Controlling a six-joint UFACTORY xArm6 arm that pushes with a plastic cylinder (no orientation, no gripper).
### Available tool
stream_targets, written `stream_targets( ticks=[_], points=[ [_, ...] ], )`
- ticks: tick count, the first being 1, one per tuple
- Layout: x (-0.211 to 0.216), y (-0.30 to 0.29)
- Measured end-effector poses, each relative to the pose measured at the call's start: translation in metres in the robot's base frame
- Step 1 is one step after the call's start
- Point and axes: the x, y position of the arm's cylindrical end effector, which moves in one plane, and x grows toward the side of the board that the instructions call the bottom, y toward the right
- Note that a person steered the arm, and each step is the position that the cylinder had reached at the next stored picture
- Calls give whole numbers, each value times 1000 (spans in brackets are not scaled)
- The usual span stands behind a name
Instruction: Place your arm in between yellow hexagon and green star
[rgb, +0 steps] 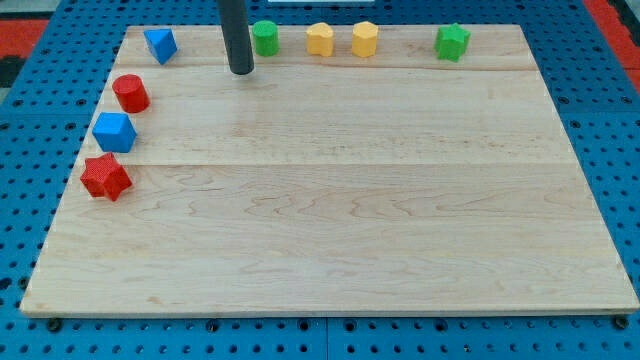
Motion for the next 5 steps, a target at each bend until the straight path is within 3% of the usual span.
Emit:
stream_targets(
  ticks=[2,3,4,5],
  points=[
    [-1,4],
    [-1,53],
    [-1,178],
    [-38,237]
  ],
)
